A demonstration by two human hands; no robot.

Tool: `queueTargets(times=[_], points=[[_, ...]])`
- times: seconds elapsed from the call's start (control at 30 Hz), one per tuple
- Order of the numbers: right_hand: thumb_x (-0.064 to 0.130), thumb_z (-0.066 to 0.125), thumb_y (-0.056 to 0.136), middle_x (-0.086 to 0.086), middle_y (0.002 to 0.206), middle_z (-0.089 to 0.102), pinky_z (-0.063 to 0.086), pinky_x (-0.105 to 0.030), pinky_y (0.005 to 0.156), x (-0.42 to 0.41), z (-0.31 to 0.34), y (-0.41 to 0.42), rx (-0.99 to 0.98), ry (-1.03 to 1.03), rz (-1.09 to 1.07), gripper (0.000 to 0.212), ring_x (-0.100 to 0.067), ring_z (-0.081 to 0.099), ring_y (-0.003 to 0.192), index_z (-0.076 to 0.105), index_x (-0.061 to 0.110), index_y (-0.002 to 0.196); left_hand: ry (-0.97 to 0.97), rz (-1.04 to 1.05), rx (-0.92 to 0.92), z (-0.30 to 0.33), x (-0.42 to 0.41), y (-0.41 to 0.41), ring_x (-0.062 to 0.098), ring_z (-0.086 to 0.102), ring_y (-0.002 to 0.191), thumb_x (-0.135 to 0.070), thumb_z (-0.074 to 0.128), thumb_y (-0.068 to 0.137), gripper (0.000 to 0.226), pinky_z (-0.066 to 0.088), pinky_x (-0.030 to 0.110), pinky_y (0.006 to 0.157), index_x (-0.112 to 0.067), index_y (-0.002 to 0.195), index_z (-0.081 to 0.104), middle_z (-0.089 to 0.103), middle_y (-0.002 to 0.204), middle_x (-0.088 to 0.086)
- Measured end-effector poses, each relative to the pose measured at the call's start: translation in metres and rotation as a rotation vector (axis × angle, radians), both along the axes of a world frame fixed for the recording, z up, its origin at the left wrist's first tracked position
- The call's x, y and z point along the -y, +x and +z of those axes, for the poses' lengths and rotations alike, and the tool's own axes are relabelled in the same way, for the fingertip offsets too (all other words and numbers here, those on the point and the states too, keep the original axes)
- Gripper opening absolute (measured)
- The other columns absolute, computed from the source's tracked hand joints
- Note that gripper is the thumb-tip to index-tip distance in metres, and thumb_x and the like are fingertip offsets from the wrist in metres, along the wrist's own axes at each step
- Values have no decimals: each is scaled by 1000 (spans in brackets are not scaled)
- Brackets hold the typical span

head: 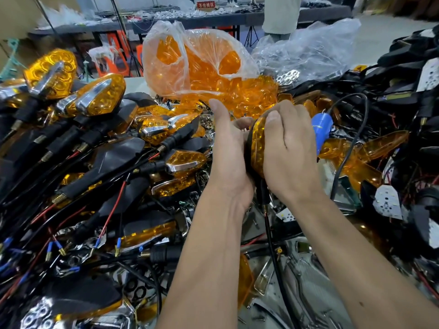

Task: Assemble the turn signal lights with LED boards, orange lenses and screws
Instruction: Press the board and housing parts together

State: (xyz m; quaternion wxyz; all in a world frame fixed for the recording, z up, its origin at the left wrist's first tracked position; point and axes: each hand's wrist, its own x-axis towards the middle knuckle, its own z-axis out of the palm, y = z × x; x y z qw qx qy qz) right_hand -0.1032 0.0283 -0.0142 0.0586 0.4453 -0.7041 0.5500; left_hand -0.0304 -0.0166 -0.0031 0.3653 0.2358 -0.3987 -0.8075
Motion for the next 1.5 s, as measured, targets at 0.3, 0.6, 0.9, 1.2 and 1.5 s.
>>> queueTargets(times=[0.3, 0.6, 0.9, 1.2, 1.5], points=[[43, 27, 113, 8, 56, 42, 37, -35, 55, -2, -5, -7, 329, 13, 76, 56, -9, 39, 52, 43, 15, 67, -64, 85, 96, -3, -1, -2, 15, 59, 74, -69, 53, 96, 50, 54, 32, 69, -20, 101, 57, 55, 80, -6], [48, 35, 110, -23, 102, 68, 58, -59, 96, 3, -4, -22, 1005, -287, 368, 53, -36, 71, 98, 63, 4, 103, -626, 143, 256, -20, 8, 3, 28, 70, 103, -27, 74, 93, 16, 57, 60, 90, -28, 109, 74, 74, 105, 5], [57, 28, 109, -4, 62, 61, 52, -30, 63, -9, 12, -38, 1224, -438, 294, 71, -16, 59, 57, 55, 14, 60, -825, 70, 264, -19, 2, 5, 30, 66, 91, -9, 90, 76, 29, 59, 50, 81, -22, 99, 78, 76, 98, 0], [30, 36, 106, 0, 65, 43, 44, -35, 71, -13, 7, -38, 1200, -663, 244, 49, -13, 50, 55, 38, 16, 59, -846, 20, 262, -18, -5, 1, 25, 66, 89, -4, 95, 68, 37, 52, 23, 74, -23, 95, 78, 77, 97, 0], [56, 33, 108, -6, 70, 64, 52, -36, 68, -12, 15, -38, 925, -442, 423, 64, -19, 60, 67, 63, 16, 68, -683, 105, 57, -24, -7, 0, 19, 68, 83, 0, 82, 81, 25, 61, 45, 77, -14, 100, 73, 76, 101, 2]])
